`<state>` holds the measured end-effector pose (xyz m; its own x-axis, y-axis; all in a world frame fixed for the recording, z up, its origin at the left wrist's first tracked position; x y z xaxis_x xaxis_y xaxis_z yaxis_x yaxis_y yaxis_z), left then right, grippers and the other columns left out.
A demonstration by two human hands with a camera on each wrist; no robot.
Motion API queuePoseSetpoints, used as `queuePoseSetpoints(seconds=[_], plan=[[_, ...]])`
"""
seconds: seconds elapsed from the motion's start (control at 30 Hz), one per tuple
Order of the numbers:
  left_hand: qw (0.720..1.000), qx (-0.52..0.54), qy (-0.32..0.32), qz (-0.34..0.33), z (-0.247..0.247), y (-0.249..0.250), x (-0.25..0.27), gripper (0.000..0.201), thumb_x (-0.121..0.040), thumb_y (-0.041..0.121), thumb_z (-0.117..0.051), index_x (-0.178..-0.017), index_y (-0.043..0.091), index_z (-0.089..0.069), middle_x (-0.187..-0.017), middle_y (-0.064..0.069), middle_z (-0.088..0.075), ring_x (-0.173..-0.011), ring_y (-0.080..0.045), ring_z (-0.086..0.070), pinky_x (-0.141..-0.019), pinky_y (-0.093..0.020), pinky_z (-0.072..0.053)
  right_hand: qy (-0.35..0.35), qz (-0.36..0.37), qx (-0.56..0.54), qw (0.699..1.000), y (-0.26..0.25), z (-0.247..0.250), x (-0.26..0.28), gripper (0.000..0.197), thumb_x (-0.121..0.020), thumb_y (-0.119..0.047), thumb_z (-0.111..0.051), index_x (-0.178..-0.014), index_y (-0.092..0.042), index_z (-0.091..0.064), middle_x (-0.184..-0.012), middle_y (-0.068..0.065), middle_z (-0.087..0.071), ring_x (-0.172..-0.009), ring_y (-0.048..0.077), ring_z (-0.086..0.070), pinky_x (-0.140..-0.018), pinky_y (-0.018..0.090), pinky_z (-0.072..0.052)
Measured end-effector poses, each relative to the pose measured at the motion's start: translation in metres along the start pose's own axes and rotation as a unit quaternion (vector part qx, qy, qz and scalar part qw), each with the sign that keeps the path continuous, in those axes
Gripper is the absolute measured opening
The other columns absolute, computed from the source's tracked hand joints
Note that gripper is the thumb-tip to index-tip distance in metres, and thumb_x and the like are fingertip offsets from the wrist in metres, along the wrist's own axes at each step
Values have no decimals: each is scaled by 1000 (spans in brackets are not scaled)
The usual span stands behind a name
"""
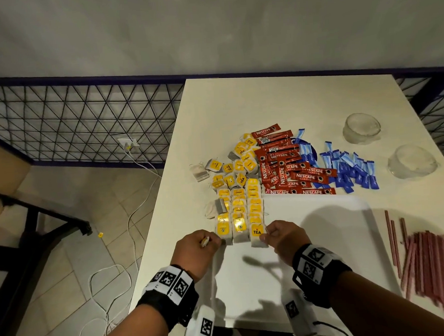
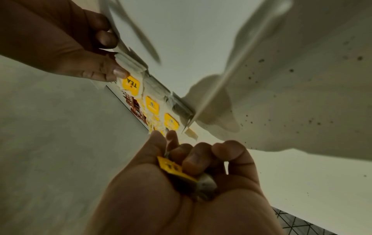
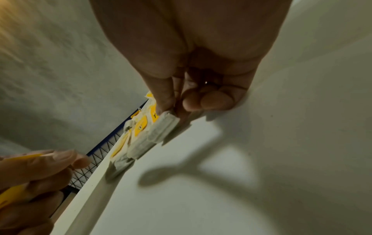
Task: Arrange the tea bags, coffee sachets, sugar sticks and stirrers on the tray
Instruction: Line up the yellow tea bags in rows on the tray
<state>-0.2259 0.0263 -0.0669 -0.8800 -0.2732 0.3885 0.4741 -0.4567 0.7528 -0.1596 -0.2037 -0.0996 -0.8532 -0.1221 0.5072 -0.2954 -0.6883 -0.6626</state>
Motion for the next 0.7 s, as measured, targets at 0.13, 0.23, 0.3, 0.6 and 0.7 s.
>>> queuePoseSetpoints(seconds=[0.13, 0.23, 0.3, 0.6, 0.7], plan=[[1000, -12, 0, -14, 0, 4, 1, 24, -88, 20, -67, -69, 33, -63, -68, 19, -62, -66, 6, -54, -57, -3, -37, 28, -5, 16, 999, 0, 3, -4, 16, -80, -30, -73, -72, -25, -60, -73, -6, -62, -76, 16, -56, -69, 23, -38], [1000, -21, -1, -19, 0, 5, 2, 22, -88, 21, -67, -70, 33, -63, -70, 20, -61, -66, 6, -53, -57, -3, -37, 30, -14, 31, 999, 3, 3, -6, 18, -80, -31, -74, -73, -23, -60, -74, -4, -62, -76, 16, -55, -68, 23, -37], [1000, -23, 0, -17, 0, 5, 2, 23, -88, 22, -67, -69, 33, -62, -69, 19, -61, -66, 5, -53, -57, -4, -37, 31, -15, 49, 998, 3, 3, -6, 19, -80, -33, -73, -73, -22, -59, -72, -6, -60, -74, 15, -54, -65, 22, -37], [999, -22, 2, -24, 1, 4, -3, 27, -89, 23, -66, -65, 31, -58, -64, 17, -60, -66, 3, -53, -56, -4, -36, 22, -17, 54, 998, 3, 0, -10, 22, -77, -35, -75, -70, -21, -59, -74, -5, -62, -71, 11, -53, -57, 19, -35], [1000, 2, -4, -20, 0, 4, -2, 24, -88, 26, -67, -66, 28, -60, -55, 24, -60, -60, 3, -54, -55, -7, -36, 22, -11, 63, 998, 1, 2, -10, 24, -77, -38, -75, -71, -21, -57, -73, -7, -61, -70, 10, -53, -56, 19, -34]])
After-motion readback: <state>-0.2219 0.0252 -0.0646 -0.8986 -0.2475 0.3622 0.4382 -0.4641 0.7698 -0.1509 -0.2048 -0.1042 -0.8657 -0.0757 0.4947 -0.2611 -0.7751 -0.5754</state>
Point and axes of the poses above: each hand's wrist, its own x-axis away from the middle knuckle, its own z-axis out of the back of the hand, y = z × x, the point moved 9 cm from there along -x, towards the middle knuckle
